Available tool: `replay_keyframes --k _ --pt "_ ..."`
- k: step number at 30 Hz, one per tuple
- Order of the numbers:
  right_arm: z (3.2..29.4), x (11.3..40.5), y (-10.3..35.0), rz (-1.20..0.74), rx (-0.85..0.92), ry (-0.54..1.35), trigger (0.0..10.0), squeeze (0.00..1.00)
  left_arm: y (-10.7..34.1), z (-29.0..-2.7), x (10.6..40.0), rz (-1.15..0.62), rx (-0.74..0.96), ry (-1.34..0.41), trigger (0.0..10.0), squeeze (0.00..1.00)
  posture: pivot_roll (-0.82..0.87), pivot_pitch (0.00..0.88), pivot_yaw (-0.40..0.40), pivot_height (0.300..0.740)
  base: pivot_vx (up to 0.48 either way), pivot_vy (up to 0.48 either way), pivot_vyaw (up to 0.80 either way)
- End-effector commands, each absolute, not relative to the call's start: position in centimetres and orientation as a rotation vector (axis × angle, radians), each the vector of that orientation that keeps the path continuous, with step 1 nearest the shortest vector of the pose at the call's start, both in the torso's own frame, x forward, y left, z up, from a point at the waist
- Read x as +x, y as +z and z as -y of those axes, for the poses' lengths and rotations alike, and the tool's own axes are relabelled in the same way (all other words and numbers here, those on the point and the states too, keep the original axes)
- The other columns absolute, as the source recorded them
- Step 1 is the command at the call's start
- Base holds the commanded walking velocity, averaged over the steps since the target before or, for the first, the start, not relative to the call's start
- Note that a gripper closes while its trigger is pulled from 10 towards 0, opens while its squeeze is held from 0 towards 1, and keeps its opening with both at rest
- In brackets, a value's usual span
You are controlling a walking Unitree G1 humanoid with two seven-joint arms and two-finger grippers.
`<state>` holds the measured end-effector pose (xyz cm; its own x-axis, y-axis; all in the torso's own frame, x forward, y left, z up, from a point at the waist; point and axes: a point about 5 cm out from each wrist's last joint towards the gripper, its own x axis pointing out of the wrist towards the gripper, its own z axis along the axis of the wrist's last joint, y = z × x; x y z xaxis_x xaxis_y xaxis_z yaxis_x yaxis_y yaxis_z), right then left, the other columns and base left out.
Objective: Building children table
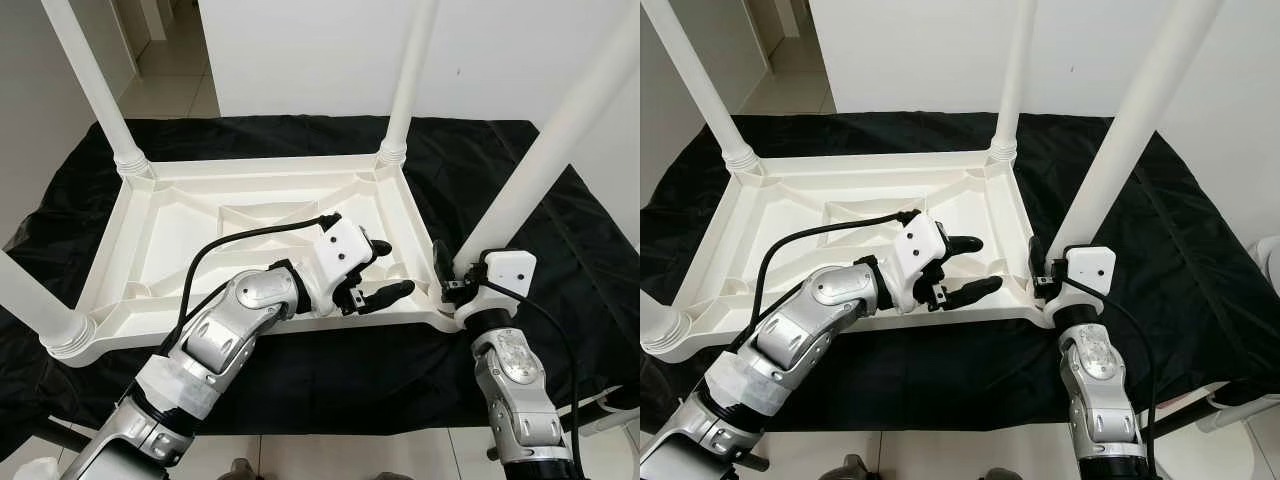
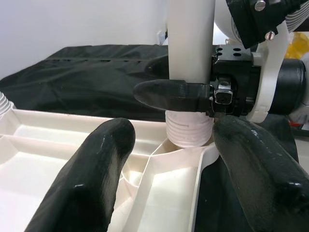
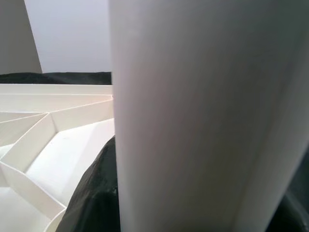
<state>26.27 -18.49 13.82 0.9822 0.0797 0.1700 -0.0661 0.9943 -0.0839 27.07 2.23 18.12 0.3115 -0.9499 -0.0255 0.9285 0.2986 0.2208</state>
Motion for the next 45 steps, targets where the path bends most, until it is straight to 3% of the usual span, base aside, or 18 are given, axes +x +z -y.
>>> replay_keyframes --k 1,11,24,28,34,45 --pt "18.5 26.1 11.8 0.065 -0.116 0.091 10.0 0.00 18.1 -2.2 26.9 0.097 0.215 -1.290 10.0 0.00 -0.02 0.000 0.023 0.740 0.000 0.000 0.00" --pt "18.7 24.3 10.6 0.039 -0.224 0.206 10.0 0.00 18.3 -2.2 27.0 0.092 0.208 -1.294 10.0 0.00 -0.02 0.002 0.024 0.740 0.000 0.000 0.00" --pt "19.2 23.2 9.7 0.013 -0.168 0.194 10.0 0.00 18.7 -2.3 27.2 0.096 0.211 -1.297 10.0 0.00 -0.02 0.003 0.035 0.740 0.000 0.000 0.00" --pt "20.2 23.7 9.5 0.013 0.033 0.083 10.0 0.00 18.8 -2.1 27.2 0.098 0.210 -1.301 10.0 0.00 -0.03 0.003 0.042 0.740 0.000 0.000 0.00" --pt "19.5 24.2 9.4 0.010 0.096 0.093 10.0 0.00 18.9 -2.0 27.2 0.101 0.207 -1.301 10.0 0.00 -0.02 0.003 0.040 0.740 0.000 0.000 0.00" --pt "18.2 24.1 9.2 0.028 -0.213 0.241 10.0 0.00 19.0 -2.1 27.1 0.107 0.209 -1.296 10.0 0.00 -0.02 0.000 0.037 0.740 0.000 0.000 0.00"
